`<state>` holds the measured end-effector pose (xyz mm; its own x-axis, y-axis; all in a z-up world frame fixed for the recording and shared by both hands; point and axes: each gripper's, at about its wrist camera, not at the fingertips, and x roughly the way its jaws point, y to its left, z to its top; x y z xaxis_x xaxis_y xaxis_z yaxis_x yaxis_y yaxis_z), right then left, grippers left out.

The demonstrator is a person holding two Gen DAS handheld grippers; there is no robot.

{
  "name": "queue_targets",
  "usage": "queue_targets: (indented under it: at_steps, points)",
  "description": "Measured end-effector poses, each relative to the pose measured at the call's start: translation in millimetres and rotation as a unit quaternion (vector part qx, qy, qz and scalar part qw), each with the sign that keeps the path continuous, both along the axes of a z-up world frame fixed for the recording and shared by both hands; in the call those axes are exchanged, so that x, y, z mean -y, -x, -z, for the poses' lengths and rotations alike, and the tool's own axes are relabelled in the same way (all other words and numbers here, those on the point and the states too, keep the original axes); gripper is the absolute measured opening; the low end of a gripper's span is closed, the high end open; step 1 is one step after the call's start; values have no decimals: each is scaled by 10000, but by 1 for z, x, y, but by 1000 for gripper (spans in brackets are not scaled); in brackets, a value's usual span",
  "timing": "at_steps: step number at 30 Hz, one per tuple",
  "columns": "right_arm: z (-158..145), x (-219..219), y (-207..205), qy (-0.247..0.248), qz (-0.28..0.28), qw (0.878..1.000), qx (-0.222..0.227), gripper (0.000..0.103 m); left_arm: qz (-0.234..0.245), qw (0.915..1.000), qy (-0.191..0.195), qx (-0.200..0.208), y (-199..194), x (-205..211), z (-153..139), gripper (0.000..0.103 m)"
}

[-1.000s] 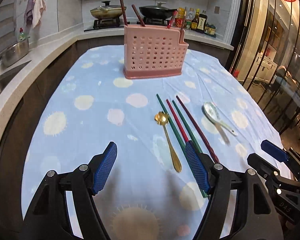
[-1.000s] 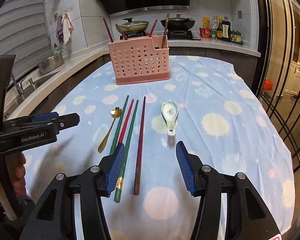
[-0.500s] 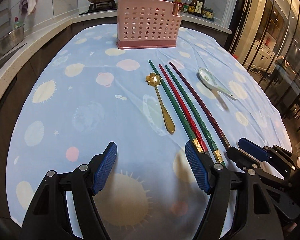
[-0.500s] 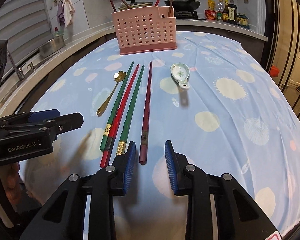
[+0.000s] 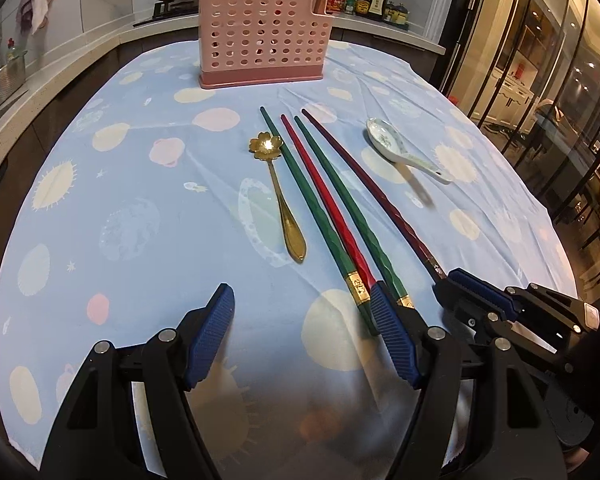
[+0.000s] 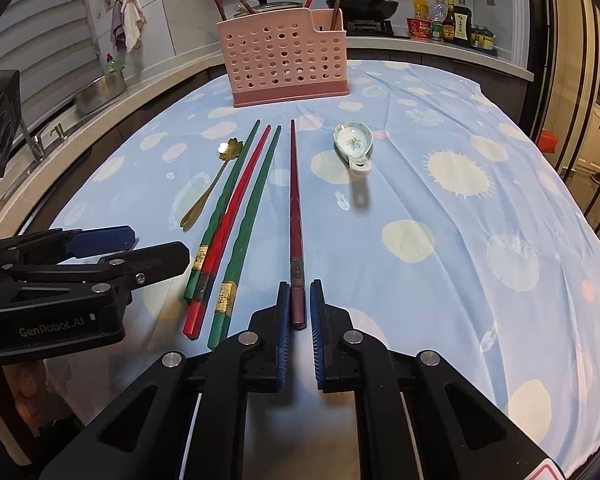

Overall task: Organize utensils
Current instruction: 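Grasp a dark red chopstick with the right tool while the left tool grasps a green chopstick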

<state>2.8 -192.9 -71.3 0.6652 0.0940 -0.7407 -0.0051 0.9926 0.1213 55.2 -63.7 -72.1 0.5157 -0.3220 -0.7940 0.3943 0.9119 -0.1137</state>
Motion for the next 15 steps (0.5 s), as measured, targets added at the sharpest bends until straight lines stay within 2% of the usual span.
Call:
queue_targets:
  at_steps: [15]
  points:
    - [1, 3, -1, -28, -1, 10000, -31, 9, -96, 9994, -292, 151, -7, 4, 6, 68]
